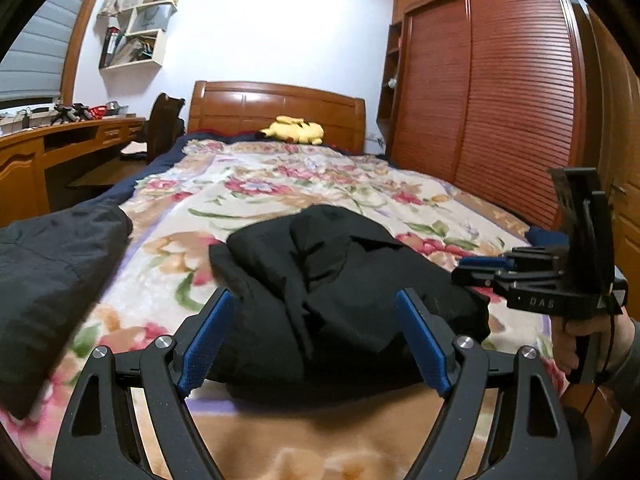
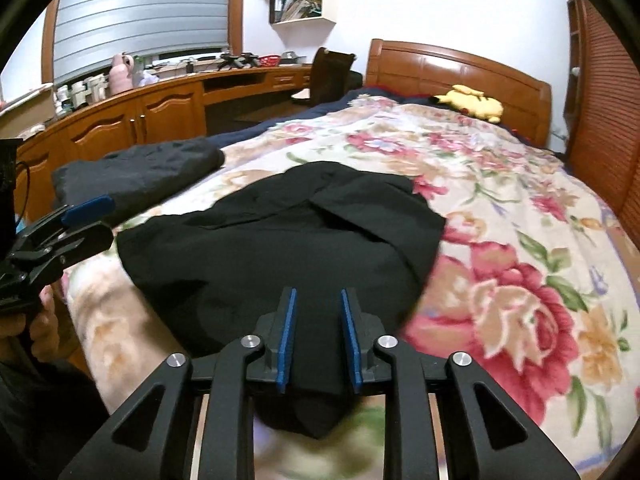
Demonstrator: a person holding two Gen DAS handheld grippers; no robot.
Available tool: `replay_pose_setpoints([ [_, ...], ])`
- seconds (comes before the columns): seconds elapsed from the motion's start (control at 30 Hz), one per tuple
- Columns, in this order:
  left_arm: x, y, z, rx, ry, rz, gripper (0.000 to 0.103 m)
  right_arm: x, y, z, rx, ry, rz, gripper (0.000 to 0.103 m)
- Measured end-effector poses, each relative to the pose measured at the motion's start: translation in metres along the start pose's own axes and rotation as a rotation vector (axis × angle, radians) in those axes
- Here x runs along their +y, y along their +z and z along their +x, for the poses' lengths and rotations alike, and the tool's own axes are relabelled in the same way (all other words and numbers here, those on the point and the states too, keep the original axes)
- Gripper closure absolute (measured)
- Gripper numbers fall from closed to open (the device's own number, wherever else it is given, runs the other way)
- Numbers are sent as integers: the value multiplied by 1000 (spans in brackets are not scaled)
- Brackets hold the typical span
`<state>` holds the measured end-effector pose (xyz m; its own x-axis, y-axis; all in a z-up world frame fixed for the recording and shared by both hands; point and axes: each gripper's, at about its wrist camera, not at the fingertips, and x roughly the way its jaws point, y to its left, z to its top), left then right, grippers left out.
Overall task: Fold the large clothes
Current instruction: 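Fold the held coat side over the bundle with the right gripper, then open the right gripper while the left gripper closes on the folded coat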
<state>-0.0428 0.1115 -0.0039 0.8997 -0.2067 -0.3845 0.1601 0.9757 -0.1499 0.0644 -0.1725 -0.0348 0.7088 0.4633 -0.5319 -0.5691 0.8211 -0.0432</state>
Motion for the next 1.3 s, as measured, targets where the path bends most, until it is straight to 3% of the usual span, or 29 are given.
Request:
replay_pose_setpoints([
  [0.03, -1, -1, 2, 9, -10, -1, 22, 0, -1, -1, 4, -5, 5, 76],
  [0.1, -3, -3, 8, 34, -28, -4, 39, -2, -3, 0, 10, -17, 21, 65],
  [0.2, -3, -6, 18, 79, -24, -13, 53, -7, -4, -2, 10, -7, 54, 56],
  [0.33, -5, -10, 27, 120, -29, -17, 57, -6, -2, -5, 8, 0, 70, 52],
  [0.4, -6, -12, 31, 134, -35, -19, 74, -6, -3, -4, 6, 0, 68, 51],
  [0.5, -5, -11, 29, 139, -39, -27, 87, -7, -3, -4, 5, 2, 74, 50],
  [0.73, -6, -3, 11, 93, 28, 4, 94, -9, -4, -10, -7, 19, 78, 48],
  [0.9, 21, 6, -9, 38, 103, -34, 94, -4, -1, -14, -26, 62, 84, 48],
  [1.13, 38, -12, -3, 114, 128, -32, 94, 20, 9, -8, -61, 156, 25, 50],
  [1.2, 38, -14, -3, 123, 134, -24, 94, 28, 8, 3, -34, 173, 4, 62],
  [1.3, 40, -20, 2, 150, 136, -17, 94, 34, -1, 21, 15, 153, -36, 64],
])
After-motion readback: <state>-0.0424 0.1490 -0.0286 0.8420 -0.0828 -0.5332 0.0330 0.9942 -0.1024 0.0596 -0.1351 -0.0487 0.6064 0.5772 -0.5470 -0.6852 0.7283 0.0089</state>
